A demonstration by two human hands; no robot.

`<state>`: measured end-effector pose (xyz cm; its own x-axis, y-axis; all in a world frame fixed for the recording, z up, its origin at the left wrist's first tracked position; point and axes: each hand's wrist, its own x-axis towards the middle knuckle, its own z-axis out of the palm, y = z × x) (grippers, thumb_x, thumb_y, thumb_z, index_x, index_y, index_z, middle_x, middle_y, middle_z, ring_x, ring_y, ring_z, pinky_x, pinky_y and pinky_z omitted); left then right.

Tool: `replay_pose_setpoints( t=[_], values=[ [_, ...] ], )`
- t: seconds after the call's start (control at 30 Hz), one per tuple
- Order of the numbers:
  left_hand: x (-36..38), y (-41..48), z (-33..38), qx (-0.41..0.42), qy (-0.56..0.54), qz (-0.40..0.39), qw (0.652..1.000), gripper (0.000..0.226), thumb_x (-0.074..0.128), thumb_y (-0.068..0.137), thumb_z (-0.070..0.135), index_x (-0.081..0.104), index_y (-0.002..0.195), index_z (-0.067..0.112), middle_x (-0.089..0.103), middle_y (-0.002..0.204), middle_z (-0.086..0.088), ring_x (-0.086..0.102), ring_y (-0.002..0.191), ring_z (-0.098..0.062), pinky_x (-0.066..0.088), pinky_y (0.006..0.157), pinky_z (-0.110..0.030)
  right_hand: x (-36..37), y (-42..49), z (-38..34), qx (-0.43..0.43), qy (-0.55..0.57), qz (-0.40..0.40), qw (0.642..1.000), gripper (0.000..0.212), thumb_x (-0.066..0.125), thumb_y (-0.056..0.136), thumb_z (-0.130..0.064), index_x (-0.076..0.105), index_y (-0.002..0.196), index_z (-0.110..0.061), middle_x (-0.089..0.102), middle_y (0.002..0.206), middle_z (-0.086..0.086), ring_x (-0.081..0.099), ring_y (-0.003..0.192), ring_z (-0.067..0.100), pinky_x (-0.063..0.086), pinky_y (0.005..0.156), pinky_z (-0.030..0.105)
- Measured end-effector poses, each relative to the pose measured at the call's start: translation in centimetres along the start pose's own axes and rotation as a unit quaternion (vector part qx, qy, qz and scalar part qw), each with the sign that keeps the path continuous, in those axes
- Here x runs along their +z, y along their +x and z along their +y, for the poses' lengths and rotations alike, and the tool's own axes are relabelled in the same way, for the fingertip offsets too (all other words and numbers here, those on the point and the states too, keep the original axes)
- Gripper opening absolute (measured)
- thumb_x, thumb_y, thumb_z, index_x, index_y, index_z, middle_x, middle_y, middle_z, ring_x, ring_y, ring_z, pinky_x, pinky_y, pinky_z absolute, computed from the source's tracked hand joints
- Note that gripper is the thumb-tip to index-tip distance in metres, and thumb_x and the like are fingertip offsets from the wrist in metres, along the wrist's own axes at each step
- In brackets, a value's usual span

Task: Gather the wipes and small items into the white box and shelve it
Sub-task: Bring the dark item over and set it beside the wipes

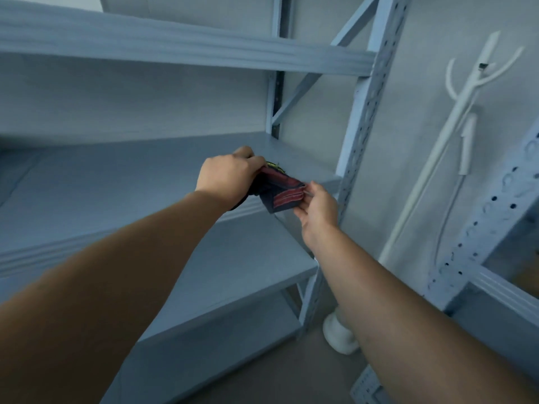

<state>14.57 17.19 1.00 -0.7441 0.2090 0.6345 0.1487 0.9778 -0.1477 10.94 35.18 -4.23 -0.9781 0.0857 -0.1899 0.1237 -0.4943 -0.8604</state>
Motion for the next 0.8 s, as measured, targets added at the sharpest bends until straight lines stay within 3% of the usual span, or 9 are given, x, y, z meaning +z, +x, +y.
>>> replay_pose_setpoints(
  t=[0.1, 0.33, 0.43, 0.6, 0.8],
  values=[
    [-1.1, -0.7, 6.2, 0.029, -0.018, -0.002, 0.999, 0.017, 0.062, 0.092, 0.027, 0.063, 0.109, 0.029, 0.059, 0.104, -0.001, 0.062, 0.068, -0.035, 0.040, 0.050, -0.032, -6.3, -2.7, -1.6, -0.006, 0.007, 0.030, 0.999, 0.022, 0.053, 0.100, -0.026, 0.068, 0.093, -0.012, 0.074, 0.101, 0.011, 0.073, 0.089, 0.021, 0.055, 0.059, 0.027],
    [-2.9, -2.1, 21.1, 0.127, -0.068, -0.035, 0.989, 0.022, 0.064, 0.091, 0.032, 0.063, 0.114, 0.030, 0.058, 0.106, 0.000, 0.063, 0.073, -0.033, 0.043, 0.052, -0.034, -20.9, -8.8, -5.2, -0.043, -0.019, 0.111, 0.993, 0.021, 0.054, 0.094, -0.023, 0.071, 0.084, -0.013, 0.074, 0.101, 0.016, 0.072, 0.093, 0.028, 0.060, 0.084, 0.040],
    [-2.8, -2.5, 26.9, 0.176, -0.082, -0.043, 0.980, 0.025, 0.065, 0.090, 0.032, 0.062, 0.115, 0.030, 0.058, 0.105, 0.001, 0.062, 0.071, -0.032, 0.044, 0.051, -0.033, -26.5, -10.7, -6.5, -0.049, -0.026, 0.163, 0.985, 0.019, 0.058, 0.091, -0.023, 0.069, 0.078, -0.015, 0.072, 0.091, 0.013, 0.070, 0.085, 0.026, 0.059, 0.083, 0.042],
    [-1.0, -2.9, 36.1, 0.239, -0.138, -0.069, 0.959, 0.024, 0.064, 0.091, 0.034, 0.061, 0.115, 0.034, 0.056, 0.102, 0.004, 0.063, 0.072, -0.028, 0.045, 0.051, -0.033, -35.2, -13.4, -8.1, -0.067, -0.093, 0.252, 0.961, 0.030, 0.055, 0.091, -0.039, 0.064, 0.072, -0.018, 0.071, 0.090, 0.014, 0.070, 0.090, 0.031, 0.054, 0.093, 0.055],
    [3.0, -3.2, 46.9, 0.332, -0.158, -0.115, 0.923, 0.022, 0.069, 0.088, 0.034, 0.061, 0.108, 0.038, 0.053, 0.093, 0.008, 0.061, 0.063, -0.023, 0.031, 0.045, -0.025, -44.7, -15.0, -8.2, -0.051, -0.106, 0.364, 0.924, 0.033, 0.050, 0.094, -0.037, 0.059, 0.068, -0.018, 0.066, 0.085, 0.011, 0.068, 0.090, 0.034, 0.053, 0.093, 0.054]
  ],
)
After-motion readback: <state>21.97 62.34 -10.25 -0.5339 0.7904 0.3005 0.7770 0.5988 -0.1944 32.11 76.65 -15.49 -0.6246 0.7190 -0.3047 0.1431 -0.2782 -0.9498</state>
